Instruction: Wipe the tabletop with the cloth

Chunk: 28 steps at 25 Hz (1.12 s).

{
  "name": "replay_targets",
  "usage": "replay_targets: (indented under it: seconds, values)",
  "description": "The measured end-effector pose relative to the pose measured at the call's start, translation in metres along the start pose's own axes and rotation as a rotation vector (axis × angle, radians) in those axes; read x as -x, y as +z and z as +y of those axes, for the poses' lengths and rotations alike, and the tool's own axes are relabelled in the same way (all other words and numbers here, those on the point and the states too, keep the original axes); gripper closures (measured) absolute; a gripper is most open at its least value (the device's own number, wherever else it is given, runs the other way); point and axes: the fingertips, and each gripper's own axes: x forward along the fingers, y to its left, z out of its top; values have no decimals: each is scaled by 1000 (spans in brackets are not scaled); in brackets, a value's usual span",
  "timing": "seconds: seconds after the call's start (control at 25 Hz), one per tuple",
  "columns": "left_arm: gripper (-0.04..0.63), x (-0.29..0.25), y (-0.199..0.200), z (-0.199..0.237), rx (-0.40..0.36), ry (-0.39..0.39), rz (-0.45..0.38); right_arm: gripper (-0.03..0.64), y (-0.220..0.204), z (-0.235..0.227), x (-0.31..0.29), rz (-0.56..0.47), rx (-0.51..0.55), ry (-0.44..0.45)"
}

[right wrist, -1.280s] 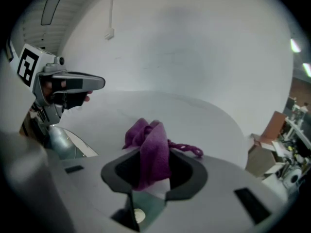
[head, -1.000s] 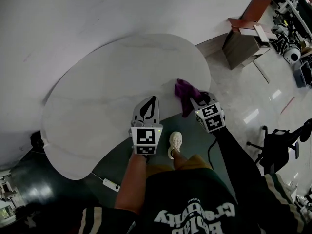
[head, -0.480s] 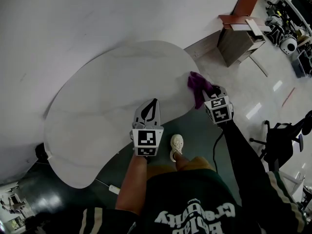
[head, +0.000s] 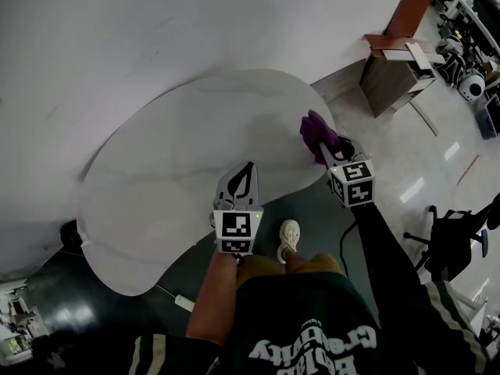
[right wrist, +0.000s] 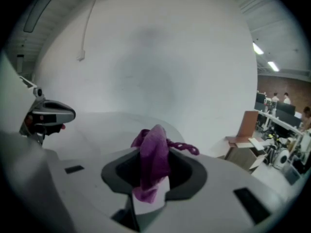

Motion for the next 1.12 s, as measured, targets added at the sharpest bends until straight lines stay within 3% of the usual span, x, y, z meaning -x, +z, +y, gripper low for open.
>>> replay_targets:
  seconds: [0.28, 0.52, 0.76, 0.96, 1.12]
  values:
    - [595, 65, -13, 68, 33, 182, 1, 491, 36, 143, -28, -45, 59, 255]
    - [595, 155, -13, 148, 40, 360, 2, 491, 79, 258, -37, -114, 88, 376]
    - [595, 254, 6, 214, 29, 503, -39, 491, 145, 342, -14, -247, 147, 424]
    - [595, 323, 25, 256, 51, 571, -125, 492, 194, 399, 23, -373, 239, 450]
    - [595, 366, 39, 275, 17, 595, -163, 494, 216, 427, 49, -451, 281, 424]
